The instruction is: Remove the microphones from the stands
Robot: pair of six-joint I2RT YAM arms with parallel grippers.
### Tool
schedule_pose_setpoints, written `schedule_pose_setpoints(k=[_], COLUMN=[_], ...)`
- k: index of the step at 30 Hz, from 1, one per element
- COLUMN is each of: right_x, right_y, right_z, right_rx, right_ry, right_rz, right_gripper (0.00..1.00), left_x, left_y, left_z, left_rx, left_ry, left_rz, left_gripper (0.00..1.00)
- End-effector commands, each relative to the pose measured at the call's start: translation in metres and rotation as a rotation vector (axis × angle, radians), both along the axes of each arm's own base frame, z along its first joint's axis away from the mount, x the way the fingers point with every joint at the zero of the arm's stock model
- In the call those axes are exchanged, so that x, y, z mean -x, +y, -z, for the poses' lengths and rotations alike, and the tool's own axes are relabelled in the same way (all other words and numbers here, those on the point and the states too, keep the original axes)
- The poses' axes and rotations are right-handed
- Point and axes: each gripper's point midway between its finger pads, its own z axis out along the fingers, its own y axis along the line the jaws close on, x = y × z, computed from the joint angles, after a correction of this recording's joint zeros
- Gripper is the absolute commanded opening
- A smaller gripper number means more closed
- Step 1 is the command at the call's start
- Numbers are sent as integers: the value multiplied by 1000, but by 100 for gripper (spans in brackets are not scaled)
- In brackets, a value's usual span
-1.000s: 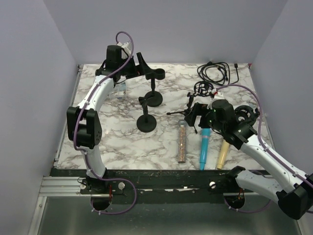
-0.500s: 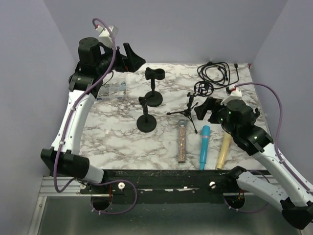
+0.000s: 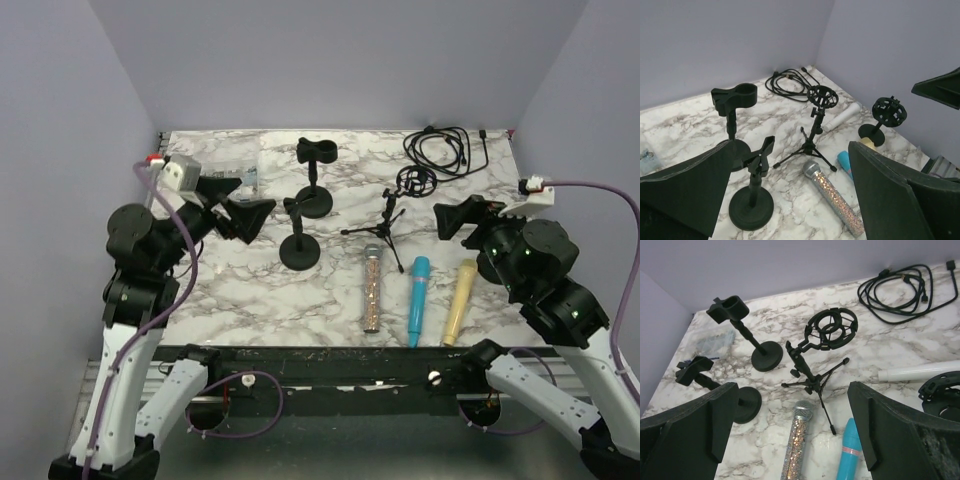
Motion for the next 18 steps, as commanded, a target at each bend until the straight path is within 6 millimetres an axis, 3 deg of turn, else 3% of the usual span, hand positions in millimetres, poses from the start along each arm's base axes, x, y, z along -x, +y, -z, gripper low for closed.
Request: schedule_pose_setpoints(k=[1, 12, 18], right_x=[13, 44, 51], right_y=[-24, -48, -43], right_z=[-24, -63, -75], right_rx=[15, -87, -112], right_ry=[-78, -231, -272], right_rz=[61, 83, 33], right_gripper=[100, 100, 100], left_x=[34, 87, 92], left_y=[20, 58, 68], left_z=[-31, -54, -51], left_rx=[71, 229, 245], left_ry=[-224, -483, -510], left_rz=[-88, -237, -284], left_gripper=[98, 98, 98])
